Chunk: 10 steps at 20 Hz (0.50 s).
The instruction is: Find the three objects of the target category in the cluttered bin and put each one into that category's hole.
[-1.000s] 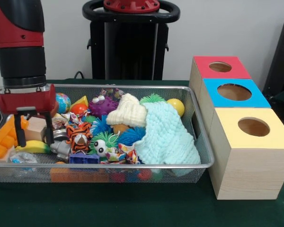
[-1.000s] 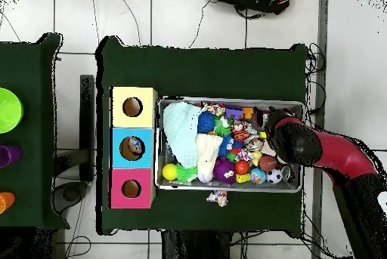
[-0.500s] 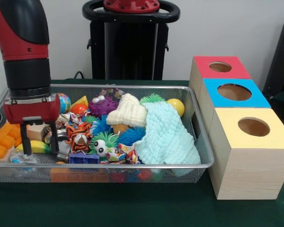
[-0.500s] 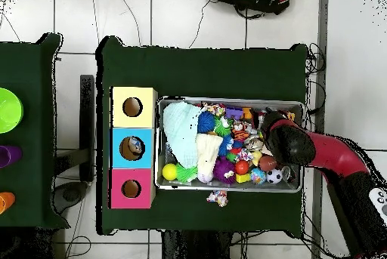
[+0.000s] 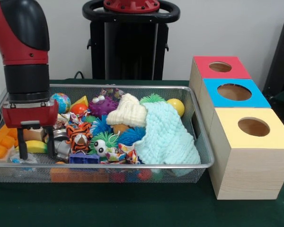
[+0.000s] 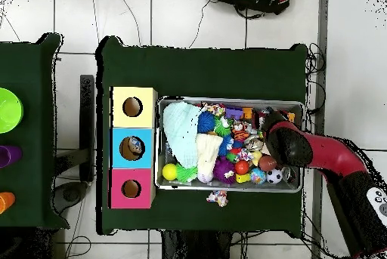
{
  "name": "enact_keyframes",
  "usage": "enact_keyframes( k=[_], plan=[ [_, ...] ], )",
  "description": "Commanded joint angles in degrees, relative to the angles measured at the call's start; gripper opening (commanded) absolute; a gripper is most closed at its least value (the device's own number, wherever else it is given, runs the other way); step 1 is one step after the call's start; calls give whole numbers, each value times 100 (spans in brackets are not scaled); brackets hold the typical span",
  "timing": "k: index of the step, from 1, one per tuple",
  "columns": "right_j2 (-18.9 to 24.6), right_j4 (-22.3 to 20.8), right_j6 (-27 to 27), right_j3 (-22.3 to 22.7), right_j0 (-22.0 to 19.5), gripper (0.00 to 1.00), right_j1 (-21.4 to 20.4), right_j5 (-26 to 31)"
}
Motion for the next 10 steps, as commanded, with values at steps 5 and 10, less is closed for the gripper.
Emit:
enact_keyframes(
  k=[5, 10],
  plan=[
    [92, -302, -134, -185, -76, 100, 101, -15],
    [-85, -568, -30, -190, 61, 100, -27, -396]
  ],
)
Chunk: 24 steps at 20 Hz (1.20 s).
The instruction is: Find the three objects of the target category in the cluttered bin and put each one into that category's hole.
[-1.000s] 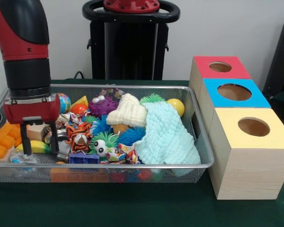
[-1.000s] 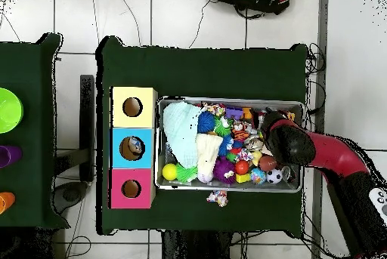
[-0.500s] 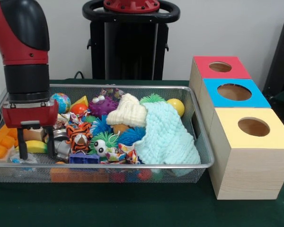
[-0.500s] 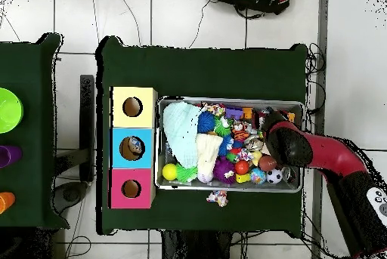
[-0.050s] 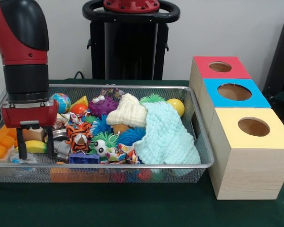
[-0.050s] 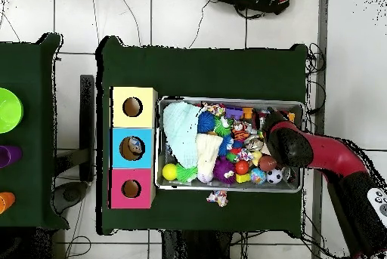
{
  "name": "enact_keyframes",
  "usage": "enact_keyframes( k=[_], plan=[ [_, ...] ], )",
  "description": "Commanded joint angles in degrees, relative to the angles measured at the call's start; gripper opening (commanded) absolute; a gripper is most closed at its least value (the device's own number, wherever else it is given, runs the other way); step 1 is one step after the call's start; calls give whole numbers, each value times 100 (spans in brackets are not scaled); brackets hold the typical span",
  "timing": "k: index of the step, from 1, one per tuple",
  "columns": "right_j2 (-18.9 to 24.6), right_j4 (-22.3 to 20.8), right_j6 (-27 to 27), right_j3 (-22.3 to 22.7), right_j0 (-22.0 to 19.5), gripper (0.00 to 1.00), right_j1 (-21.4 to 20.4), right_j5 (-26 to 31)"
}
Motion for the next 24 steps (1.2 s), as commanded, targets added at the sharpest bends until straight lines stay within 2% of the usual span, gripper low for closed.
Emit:
enact_keyframes(
  k=[1, 7, 11, 15, 17, 19, 24],
  plan=[
    [-203, -614, 39, -237, 161, 100, -31, -467],
    [-958, -976, 415, -632, 724, 100, 75, -1041],
    [-1566, -991, 741, -562, 1112, 100, -19, -1504],
    [-2304, -791, 993, -545, 1636, 100, 64, -2112],
    [-2764, -547, 1064, -536, 1952, 100, 174, -2480],
    [-2965, -399, 1063, -529, 2121, 100, 237, -2542],
    [-3144, -239, 948, -495, 2324, 100, 274, -2545]
  ],
)
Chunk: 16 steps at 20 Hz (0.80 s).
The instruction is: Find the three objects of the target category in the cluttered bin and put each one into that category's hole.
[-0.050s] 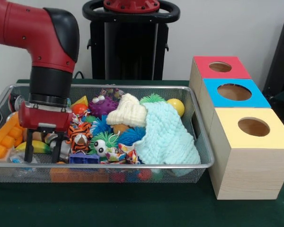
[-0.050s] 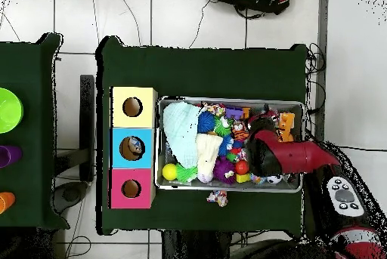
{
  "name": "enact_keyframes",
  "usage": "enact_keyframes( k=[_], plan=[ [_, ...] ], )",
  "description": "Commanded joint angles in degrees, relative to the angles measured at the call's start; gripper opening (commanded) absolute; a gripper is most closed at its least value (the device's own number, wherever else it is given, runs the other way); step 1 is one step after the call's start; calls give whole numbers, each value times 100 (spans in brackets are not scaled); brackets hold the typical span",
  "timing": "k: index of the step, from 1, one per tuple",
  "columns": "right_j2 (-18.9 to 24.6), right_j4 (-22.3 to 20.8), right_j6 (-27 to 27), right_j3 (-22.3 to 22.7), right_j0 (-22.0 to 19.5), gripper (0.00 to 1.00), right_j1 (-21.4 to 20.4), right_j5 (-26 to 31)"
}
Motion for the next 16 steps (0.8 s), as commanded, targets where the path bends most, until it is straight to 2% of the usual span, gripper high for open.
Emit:
enact_keyframes(
  k=[1, 4, 8, 16],
  plan=[
    [-694, 283, 940, -168, 279, 100, 232, -219],
    [-746, 358, 853, -355, 368, 100, 401, 151],
    [-458, 457, 565, -525, 199, 100, 498, 971],
    [-138, 498, 342, -482, -35, 100, 387, 1461]
  ],
)
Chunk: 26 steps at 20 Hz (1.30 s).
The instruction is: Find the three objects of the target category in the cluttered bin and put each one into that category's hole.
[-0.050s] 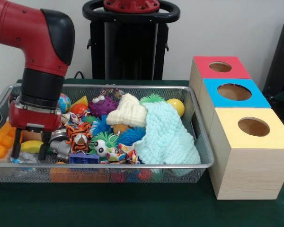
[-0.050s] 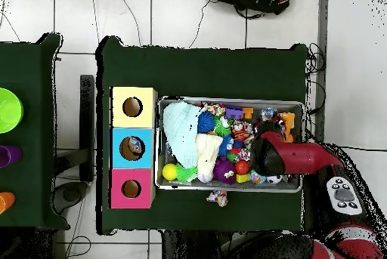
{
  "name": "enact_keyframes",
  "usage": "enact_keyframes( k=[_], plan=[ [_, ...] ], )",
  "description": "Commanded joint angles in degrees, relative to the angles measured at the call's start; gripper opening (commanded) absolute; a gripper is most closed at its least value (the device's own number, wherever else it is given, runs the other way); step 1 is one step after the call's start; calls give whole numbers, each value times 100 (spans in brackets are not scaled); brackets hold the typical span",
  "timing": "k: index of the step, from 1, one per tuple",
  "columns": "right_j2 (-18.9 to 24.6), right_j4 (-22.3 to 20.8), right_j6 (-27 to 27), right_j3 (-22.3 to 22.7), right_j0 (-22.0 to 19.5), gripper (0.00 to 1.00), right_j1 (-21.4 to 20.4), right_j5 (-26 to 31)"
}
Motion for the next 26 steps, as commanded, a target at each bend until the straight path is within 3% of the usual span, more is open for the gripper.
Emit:
enact_keyframes(
  k=[1, 6, 9, 15, 20, 26],
  plan=[
    [366, 161, 318, -229, -192, 100, 211, 885],
    [614, 176, -132, -665, -237, 100, 502, 1627],
    [747, 64, -428, -775, -214, 100, 433, 1875],
    [845, -82, -519, -851, -212, 100, 402, 2020],
    [1071, -82, -587, -594, -358, 100, 225, 2088],
    [1087, 20, -301, -386, -394, 100, 124, 2035]
  ],
)
